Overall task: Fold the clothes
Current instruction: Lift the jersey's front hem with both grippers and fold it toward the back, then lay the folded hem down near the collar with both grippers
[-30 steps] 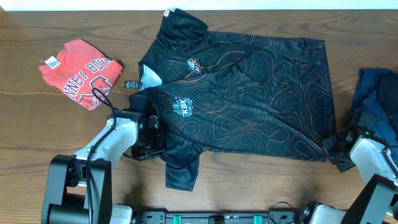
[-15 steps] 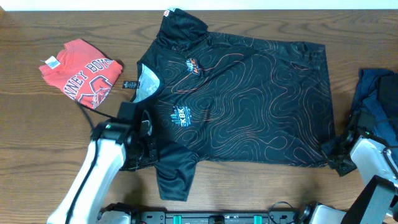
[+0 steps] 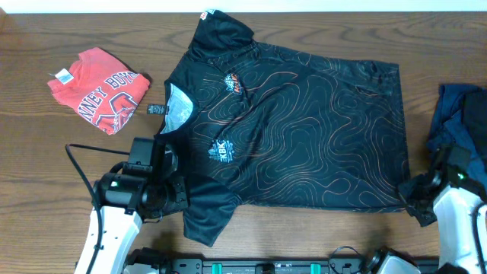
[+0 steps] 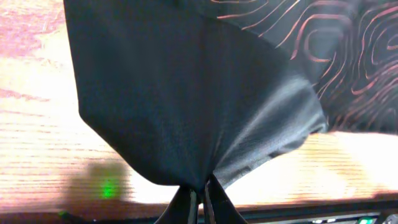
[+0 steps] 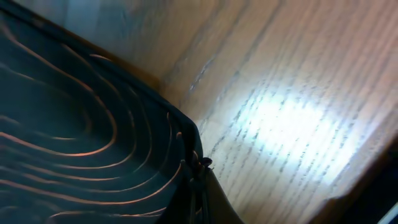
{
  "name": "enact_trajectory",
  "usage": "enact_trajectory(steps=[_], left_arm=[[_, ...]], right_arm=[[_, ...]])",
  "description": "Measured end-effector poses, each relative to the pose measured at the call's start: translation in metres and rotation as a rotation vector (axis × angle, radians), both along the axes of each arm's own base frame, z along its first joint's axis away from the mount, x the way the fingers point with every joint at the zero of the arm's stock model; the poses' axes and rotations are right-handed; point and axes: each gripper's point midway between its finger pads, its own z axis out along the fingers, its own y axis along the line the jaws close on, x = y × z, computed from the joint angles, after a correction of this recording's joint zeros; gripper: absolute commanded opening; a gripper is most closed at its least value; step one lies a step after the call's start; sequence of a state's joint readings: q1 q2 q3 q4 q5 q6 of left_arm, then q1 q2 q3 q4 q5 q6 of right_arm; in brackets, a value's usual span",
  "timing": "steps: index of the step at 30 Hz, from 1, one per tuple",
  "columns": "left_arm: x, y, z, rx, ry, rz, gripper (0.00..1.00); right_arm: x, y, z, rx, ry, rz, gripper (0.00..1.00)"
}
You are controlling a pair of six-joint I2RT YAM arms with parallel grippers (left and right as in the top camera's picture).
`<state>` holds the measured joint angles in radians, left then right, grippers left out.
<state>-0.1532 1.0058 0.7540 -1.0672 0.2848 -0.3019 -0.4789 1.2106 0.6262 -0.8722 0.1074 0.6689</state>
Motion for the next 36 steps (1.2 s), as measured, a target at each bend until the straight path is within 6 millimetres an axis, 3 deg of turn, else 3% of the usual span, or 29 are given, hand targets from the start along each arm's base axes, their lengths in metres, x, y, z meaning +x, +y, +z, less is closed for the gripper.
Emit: enact_trajectory(steps=[7,16,26,36], left_arm=[[0.0,0.0,0.005,-0.012,-0.018,0.051,0.06],[0.002,0.004,0.021,-0.051,-0.097,0.149,0.06],[0.001,-0.006,0.032,-0.131,-0.136,0.154,0.06],[0.068,-0.013,0.059,-0.179,-0.403,0.142,0.06]], right_arm=[[0.007,-0.013,0.022,-0.047,-0.085,-0.014,0.01],[0.034,-0.031,0.063,-0.114,-0.179,0.019,0.01],[0.028,-0.027,0.062,-0.101,-0.151,0.026,0.01],[0.073,-0.042,0.078,-0.153,-0.344,0.043,0.01]])
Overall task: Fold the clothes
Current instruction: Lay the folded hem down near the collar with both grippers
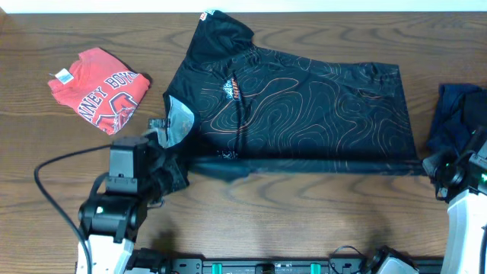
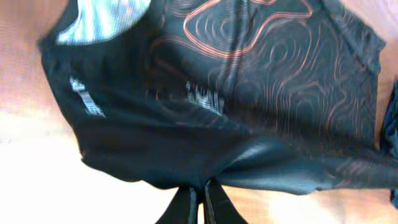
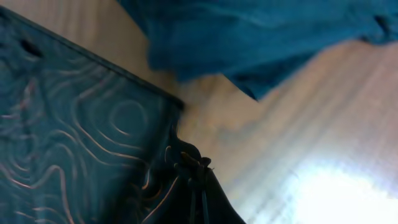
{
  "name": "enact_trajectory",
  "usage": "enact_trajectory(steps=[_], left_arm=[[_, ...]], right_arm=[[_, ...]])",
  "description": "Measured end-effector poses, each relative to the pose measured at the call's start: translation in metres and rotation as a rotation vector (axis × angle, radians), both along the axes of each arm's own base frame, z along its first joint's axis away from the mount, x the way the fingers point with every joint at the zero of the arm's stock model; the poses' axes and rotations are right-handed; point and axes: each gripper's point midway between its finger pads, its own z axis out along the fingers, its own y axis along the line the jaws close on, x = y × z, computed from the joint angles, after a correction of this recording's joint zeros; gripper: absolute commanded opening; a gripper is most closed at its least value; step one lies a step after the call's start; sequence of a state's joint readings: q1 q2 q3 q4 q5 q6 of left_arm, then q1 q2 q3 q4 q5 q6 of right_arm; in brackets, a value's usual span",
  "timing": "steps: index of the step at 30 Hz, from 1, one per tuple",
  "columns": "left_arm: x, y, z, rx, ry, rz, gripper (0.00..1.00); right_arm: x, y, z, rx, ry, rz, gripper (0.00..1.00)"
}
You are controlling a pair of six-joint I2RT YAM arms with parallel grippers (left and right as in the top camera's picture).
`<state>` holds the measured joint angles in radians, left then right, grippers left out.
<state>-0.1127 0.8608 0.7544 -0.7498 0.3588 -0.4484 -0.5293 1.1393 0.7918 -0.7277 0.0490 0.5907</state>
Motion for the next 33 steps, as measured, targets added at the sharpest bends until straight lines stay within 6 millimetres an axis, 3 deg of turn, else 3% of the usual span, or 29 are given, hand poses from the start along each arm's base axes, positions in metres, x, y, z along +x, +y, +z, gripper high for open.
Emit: enact_trajectory(steps=[10,18,23,33], left_arm=[[0.066,-0.002,-0.023,0.022,-0.043,0.02,0.06],[0.115,-0.004,-0.024,0.023,-0.165,0.036,0.06],[0.129,0.002,-0.022,0.048,-0.214,0.066,0.07],[0.144,0.005,-0.032,0.069,-0.225,0.086,0.07]], right_arm=[[0.051,-0.004,-0.015,0.044,-0.109,0.073,0.01],[0.09,0.008,-0.034,0.042,-0.142,0.166,0.01],[0.106,0.016,-0.044,0.03,-0.148,0.211,0.01],[0.123,0.006,-0.045,-0.016,-0.195,0.208,0.01]])
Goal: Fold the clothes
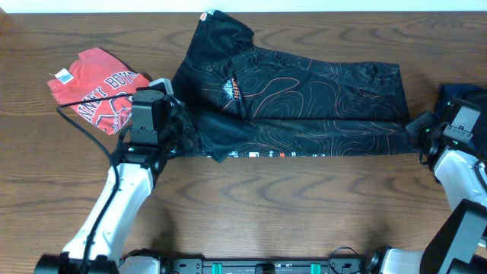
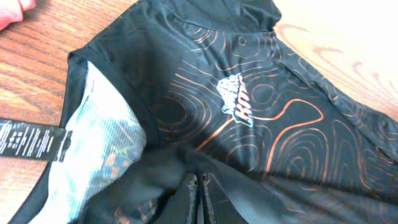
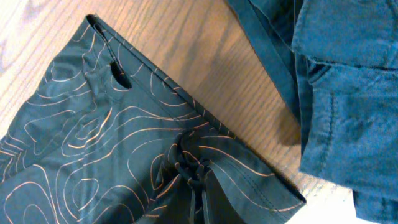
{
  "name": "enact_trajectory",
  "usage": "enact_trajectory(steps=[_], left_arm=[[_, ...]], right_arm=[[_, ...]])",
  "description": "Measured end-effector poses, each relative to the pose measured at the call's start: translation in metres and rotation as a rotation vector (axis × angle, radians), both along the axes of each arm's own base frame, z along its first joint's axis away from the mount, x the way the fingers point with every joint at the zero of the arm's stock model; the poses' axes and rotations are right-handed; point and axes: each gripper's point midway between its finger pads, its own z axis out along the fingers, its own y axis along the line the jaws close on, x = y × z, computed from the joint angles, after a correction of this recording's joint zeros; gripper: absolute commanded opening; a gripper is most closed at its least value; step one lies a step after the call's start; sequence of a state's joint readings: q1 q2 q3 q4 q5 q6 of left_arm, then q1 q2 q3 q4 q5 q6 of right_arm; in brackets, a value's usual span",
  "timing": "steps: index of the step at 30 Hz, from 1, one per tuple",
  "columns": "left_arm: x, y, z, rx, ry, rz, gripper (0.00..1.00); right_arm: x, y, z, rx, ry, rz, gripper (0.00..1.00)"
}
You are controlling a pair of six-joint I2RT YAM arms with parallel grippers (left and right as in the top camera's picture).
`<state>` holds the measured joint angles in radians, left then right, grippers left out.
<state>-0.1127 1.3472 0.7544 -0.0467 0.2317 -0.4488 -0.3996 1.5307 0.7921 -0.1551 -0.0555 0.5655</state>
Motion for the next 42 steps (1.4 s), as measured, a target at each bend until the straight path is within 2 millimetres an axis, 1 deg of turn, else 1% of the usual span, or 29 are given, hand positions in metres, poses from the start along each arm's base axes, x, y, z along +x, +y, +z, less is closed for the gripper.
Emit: enact_trajectory(steps=[5,9,16,20,27,30,35,36,37,39,40,41,42], left_arm=[[0.01,-0.001,-0.016,0.003,0.013,0.002,0.07],[0.013,-0.001,-0.023,0.005,0.022,0.003,0.07],[0.012,-0.001,-0.026,0.006,0.033,0.003,0.07],[0.011,-0.001,-0.027,0.007,0.039,0.003,0.07],[0.009,0.0,-0.029,0.008,0.052,0.002,0.07],[0.008,0.0,-0.03,0.008,0.054,0.002,0.07],[0.008,0.0,-0.03,0.008,0.056,0.002,0.07],[0.008,0.0,-0.03,0.008,0.056,0.003,0.07],[0.008,0.0,-0.03,0.008,0.056,0.002,0.07],[0.008,0.0,-0.03,0.008,0.056,0.003,0.07],[0.008,0.0,-0.03,0.009,0.056,0.003,0.07],[0.008,0.0,-0.03,0.008,0.056,0.002,0.07],[0.008,0.0,-0.03,0.008,0.056,0.002,0.08]], right_arm=[[0.004,-0.002,0.004,-0.012,-0.021,-0.002,0.01],[0.006,0.002,0.004,-0.015,-0.022,0.01,0.01],[0.013,0.005,0.006,-0.042,-0.039,0.018,0.01],[0.016,0.005,-0.001,-0.043,-0.031,0.019,0.01],[0.019,0.002,-0.029,-0.035,0.013,0.013,0.01],[0.023,0.0,-0.038,-0.036,0.012,0.012,0.01],[0.032,-0.003,-0.04,-0.047,-0.019,0.013,0.01],[0.034,-0.003,-0.039,-0.048,-0.026,0.013,0.03],[0.035,-0.003,-0.039,-0.05,-0.03,0.014,0.09],[0.038,-0.002,-0.038,-0.052,-0.045,0.017,0.38],[0.041,-0.001,-0.036,-0.052,-0.058,0.023,0.56],[0.044,-0.001,-0.034,-0.052,-0.071,0.026,0.6],[0.047,0.001,-0.032,-0.049,-0.086,0.036,0.62]])
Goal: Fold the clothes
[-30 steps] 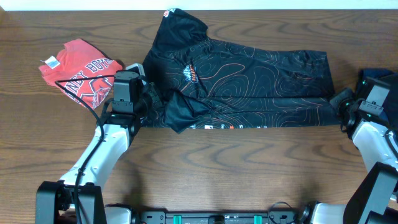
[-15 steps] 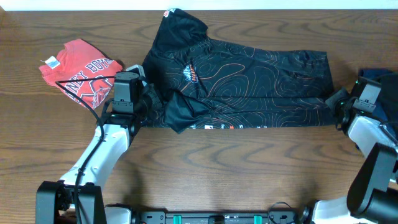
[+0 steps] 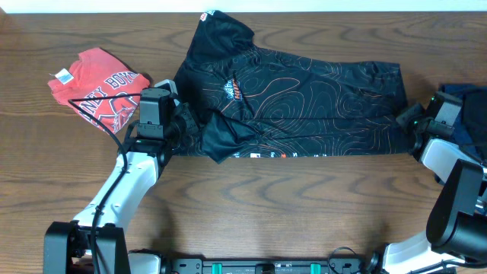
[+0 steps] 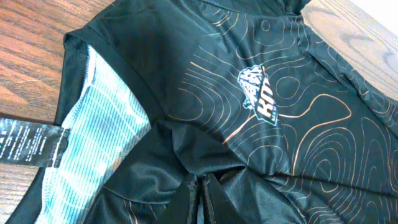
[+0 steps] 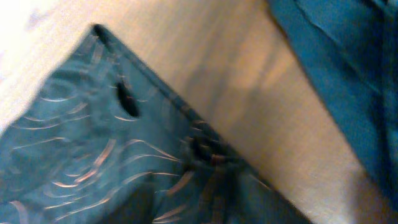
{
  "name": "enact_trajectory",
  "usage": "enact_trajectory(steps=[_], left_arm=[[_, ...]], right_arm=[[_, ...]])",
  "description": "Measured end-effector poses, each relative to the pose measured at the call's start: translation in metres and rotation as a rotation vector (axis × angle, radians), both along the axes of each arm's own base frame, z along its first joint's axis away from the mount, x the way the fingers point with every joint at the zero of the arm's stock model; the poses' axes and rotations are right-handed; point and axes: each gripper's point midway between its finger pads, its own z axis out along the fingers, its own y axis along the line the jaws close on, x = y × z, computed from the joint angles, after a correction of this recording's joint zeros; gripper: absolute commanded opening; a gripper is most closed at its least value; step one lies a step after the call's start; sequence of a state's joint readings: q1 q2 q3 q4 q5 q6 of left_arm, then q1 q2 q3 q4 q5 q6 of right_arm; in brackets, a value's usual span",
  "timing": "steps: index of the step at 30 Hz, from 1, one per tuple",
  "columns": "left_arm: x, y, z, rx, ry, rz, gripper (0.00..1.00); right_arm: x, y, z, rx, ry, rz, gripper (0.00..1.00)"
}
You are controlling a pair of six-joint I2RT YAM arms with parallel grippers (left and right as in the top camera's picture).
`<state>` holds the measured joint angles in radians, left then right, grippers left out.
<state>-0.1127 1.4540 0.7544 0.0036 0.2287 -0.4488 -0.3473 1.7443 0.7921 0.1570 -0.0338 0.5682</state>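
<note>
A black shirt (image 3: 304,99) with orange contour lines lies across the table, its near half doubled over the far half into a long band. My left gripper (image 3: 185,128) sits at the collar end, shut on gathered black fabric (image 4: 200,183) just below the pale blue inner collar (image 4: 93,118) and neck label (image 4: 28,144). At the hem end, my right gripper (image 3: 405,119) is at the shirt's right edge. The right wrist view is blurred, but the hem still puckers at the fingertips (image 5: 204,158), so it is shut on the hem.
A folded red shirt (image 3: 99,87) lies at the back left, close to the left arm. A heap of dark blue clothing (image 3: 468,110) sits at the right edge, right beside the right gripper and also in its wrist view (image 5: 348,56).
The left gripper has shifted slightly right over the collar area, and the folded sleeve flap has bunched up beside it. The right gripper has moved a little farther back with the hem corner.
The shirt lay flat, with both grippers shut on its near edge, at the sleeve and the hem corner. Then that edge stood raised over the shirt's middle. Later the near half lay over the far half, and both grippers still hold it there.
</note>
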Motion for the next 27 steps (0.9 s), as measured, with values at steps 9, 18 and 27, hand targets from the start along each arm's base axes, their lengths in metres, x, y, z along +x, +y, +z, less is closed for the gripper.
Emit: enact_trajectory(steps=[9,18,27], left_arm=[[-0.006,0.001,-0.006,0.004,0.036,0.001,0.31],[-0.009,-0.004,-0.007,0.013,0.04,-0.022,0.31],[-0.011,-0.028,-0.011,0.061,0.017,-0.14,0.32]], right_arm=[[0.0,0.008,0.02,0.073,-0.056,0.058,0.59],[-0.052,0.012,0.033,0.155,0.096,0.031,0.32],[-0.085,0.017,0.009,0.154,0.267,0.032,0.11]])
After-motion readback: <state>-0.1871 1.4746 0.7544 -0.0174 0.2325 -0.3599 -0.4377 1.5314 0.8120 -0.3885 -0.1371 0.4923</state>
